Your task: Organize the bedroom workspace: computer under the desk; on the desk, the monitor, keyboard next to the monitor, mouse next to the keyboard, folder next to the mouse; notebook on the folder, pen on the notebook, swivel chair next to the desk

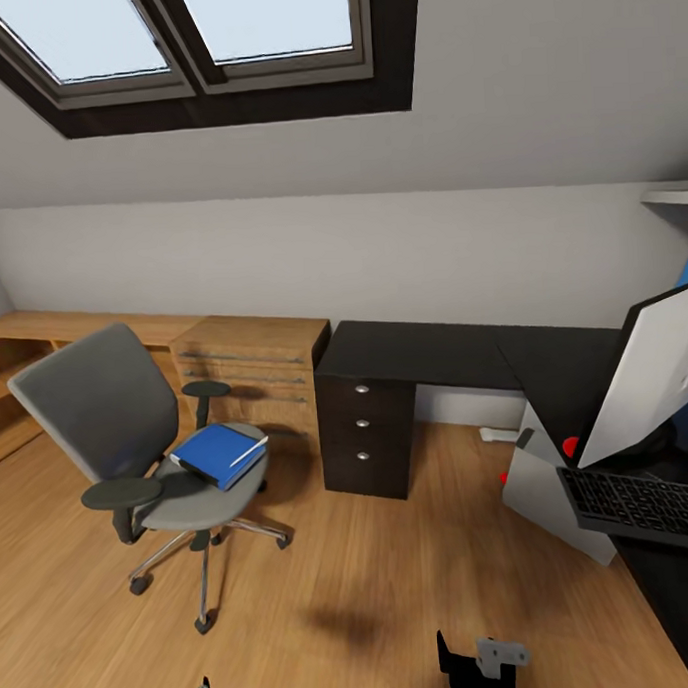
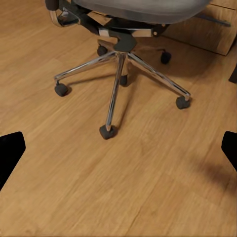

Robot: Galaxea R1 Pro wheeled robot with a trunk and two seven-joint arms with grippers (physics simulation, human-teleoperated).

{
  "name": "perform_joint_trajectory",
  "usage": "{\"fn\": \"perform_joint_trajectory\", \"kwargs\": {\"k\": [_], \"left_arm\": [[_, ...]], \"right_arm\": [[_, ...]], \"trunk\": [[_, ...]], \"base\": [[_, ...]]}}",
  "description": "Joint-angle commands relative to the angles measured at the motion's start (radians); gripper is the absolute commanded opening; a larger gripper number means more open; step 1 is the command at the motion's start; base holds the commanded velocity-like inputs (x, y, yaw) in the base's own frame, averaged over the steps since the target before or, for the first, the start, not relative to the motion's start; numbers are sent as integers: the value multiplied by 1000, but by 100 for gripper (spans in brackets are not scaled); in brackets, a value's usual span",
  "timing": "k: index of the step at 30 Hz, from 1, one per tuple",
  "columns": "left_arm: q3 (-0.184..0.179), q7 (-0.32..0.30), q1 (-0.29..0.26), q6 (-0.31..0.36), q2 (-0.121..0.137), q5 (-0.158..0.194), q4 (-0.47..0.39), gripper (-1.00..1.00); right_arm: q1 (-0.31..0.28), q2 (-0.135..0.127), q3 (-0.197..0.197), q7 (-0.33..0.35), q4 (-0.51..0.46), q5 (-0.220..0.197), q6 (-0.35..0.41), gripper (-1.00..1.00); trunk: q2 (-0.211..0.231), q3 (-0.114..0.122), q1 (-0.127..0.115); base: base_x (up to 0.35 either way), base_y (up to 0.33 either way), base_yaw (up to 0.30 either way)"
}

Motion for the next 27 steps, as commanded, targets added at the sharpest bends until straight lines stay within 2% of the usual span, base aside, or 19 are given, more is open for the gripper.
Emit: {"fn": "perform_joint_trajectory", "kwargs": {"k": [1,5,6,13,14,16,17,18,20,21,22,23,24,25,26,27], "left_arm": [[4,2,0,-3,-1,-3,0,100],[4,3,0,-2,-11,-4,1,100],[4,4,0,-1,-21,-4,2,100],[3,5,0,14,-26,-5,6,100],[-6,7,0,55,-32,-7,-1,100],[-7,7,0,117,-35,-9,-103,100],[-5,8,0,403,-36,-8,-363,100],[-3,8,0,505,-36,-7,-461,100],[-1,8,0,675,-37,-5,-651,100],[-1,8,0,763,-38,-4,-764,100],[-1,8,0,786,-38,-3,-798,100],[-1,8,0,827,-40,-3,-857,100],[-1,8,2,883,-49,0,-927,100],[-1,7,5,918,-59,6,-958,100],[-2,6,10,948,-71,17,-976,100],[-3,6,14,958,-78,22,-983,100]], "right_arm": [[-1,0,-4,2,1,-3,-3,100],[-1,0,-4,2,1,-3,-2,100],[-1,0,-4,2,1,-4,-2,100],[-1,18,-2,4,1,-4,-4,100],[-1,21,0,6,-9,-2,-16,100],[-3,22,1,3,-50,-6,-14,100],[-5,23,-5,-2,-262,-15,13,100],[-5,23,-7,-9,-328,-19,52,100],[-5,23,-9,-36,-469,-27,189,100],[-5,23,-9,-68,-589,-30,326,100],[-5,23,-9,-79,-631,-31,376,100],[-4,22,-10,-98,-714,-33,480,100],[-3,22,-11,-118,-834,-42,639,100],[-3,22,-11,-125,-901,-58,738,100],[-2,22,-11,-130,-953,-81,819,100],[-2,21,-12,-132,-973,-94,851,100]], "trunk": [[7,2,-4],[35,15,-19],[42,18,-23],[91,40,-50],[98,43,-54],[112,49,-62],[119,52,-65],[126,56,-69],[140,62,-77],[147,65,-81],[154,68,-85],[161,71,-88],[168,74,-92],[175,77,-96],[182,81,-100],[189,84,-104]], "base": [[0,0,0],[0,0,0],[0,0,0],[0,0,0],[0,0,0],[0,0,0],[0,0,0],[0,0,0],[0,0,0],[0,0,0],[0,0,0],[0,0,0],[0,0,0],[0,0,0],[0,0,0],[0,0,0]]}}
